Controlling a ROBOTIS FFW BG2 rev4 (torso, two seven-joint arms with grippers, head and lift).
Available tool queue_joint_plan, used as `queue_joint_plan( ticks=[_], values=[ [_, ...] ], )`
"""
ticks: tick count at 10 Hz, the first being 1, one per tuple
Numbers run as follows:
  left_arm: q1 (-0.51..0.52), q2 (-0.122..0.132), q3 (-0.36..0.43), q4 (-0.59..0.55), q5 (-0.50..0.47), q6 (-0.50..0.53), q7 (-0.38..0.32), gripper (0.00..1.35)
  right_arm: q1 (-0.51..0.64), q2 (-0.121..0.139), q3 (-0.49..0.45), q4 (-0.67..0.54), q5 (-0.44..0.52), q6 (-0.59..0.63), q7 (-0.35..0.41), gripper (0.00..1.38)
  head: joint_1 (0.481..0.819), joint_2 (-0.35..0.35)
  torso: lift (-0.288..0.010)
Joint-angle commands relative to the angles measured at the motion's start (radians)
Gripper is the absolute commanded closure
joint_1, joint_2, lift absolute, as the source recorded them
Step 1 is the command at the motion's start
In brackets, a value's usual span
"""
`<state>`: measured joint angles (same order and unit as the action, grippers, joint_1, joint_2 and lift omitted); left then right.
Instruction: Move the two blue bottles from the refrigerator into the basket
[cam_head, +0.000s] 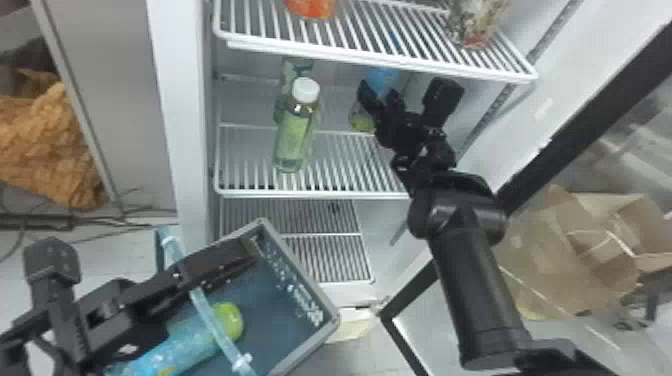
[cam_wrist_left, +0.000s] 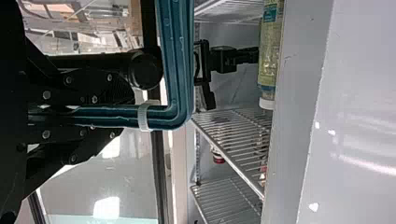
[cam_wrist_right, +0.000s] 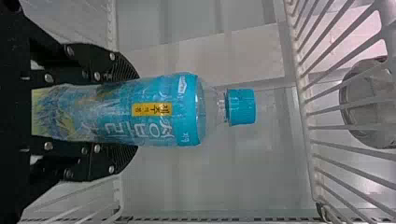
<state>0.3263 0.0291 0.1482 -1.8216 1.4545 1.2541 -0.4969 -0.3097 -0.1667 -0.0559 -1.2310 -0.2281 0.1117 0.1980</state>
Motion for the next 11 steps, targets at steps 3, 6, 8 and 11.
queue_joint_plan(
  ticks=[3,6,8,11],
  values=[
    [0.002,-0.002,-0.003,0.002,-0.001,0.0,0.0,1.16,0.14,-0.002,-0.042,-0.159,-0.057,0.001,0.02,1.28,0.695,-0.315,-0.216],
    [0.005,-0.003,-0.003,0.002,-0.001,-0.002,0.0,1.16,0.292,0.0,-0.092,-0.341,-0.115,0.033,0.047,1.28,0.695,-0.336,-0.216],
    [0.007,-0.003,-0.005,-0.001,-0.001,-0.002,0.0,1.16,0.378,-0.002,-0.116,-0.459,-0.141,0.045,0.072,1.28,0.695,-0.347,-0.216],
    [0.007,-0.005,-0.003,0.002,-0.003,-0.002,0.0,1.16,0.521,-0.002,-0.122,-0.64,-0.221,0.048,0.09,1.28,0.695,-0.35,-0.216]
  ],
)
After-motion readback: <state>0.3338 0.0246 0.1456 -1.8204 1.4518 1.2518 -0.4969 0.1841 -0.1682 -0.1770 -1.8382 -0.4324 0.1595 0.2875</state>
